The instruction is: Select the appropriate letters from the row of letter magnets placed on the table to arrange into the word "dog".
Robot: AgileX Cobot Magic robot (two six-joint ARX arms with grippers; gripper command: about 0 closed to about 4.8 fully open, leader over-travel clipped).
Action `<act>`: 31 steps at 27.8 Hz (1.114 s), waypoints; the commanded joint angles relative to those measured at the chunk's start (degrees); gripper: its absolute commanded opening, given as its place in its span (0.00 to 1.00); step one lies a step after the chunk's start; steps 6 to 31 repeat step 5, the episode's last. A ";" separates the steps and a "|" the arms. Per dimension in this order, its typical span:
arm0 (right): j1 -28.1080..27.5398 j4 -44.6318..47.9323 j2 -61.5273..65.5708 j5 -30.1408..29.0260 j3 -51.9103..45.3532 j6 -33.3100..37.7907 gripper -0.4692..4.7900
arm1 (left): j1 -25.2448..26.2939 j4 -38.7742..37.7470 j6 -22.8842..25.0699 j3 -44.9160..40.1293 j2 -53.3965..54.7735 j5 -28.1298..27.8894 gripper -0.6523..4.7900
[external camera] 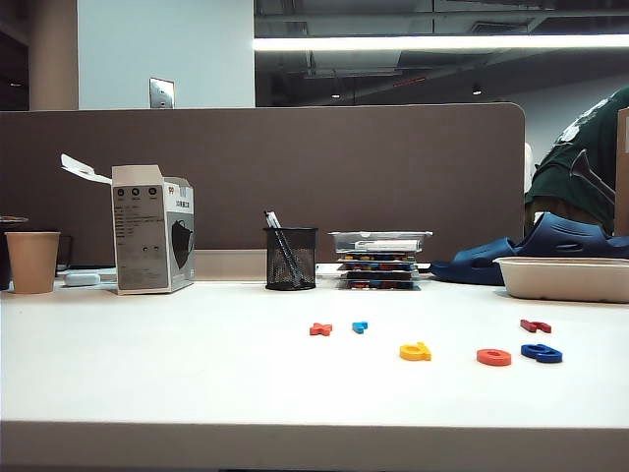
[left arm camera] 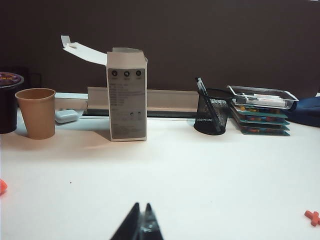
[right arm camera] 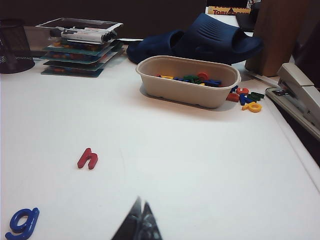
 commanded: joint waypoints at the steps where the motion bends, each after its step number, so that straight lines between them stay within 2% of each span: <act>1: -0.04 0.72 -0.42 0.11 -0.31 -0.13 0.09 | 0.00 0.13 -0.11 0.26 0.02 0.37 0.11; 31: -0.04 0.72 -0.42 0.13 -0.31 -0.13 0.09 | 0.00 0.11 -0.11 0.26 0.02 0.37 0.11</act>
